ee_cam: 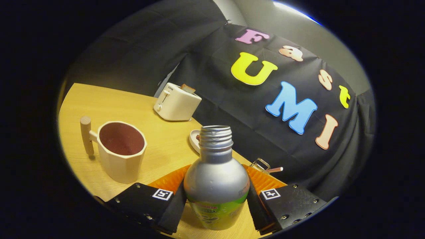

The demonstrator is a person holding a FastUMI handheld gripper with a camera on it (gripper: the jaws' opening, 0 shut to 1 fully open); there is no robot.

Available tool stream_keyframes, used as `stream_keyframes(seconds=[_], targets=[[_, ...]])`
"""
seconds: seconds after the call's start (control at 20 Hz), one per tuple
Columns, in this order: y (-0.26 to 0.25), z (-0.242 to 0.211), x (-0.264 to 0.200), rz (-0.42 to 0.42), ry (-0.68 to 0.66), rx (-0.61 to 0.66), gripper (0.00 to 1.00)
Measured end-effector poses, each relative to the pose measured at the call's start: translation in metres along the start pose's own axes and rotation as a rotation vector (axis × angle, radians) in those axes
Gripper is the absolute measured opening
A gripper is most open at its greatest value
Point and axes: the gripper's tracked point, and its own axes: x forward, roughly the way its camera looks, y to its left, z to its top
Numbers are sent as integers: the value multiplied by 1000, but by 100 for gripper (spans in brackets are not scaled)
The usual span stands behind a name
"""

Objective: Take the bottle from table, then pour the juice into the cup, finally place the bottle on the coaster

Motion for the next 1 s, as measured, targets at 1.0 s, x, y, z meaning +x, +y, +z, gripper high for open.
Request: stream_keyframes(seconds=[1.0], targets=[[17, 9, 2, -72, -7, -587, 82]])
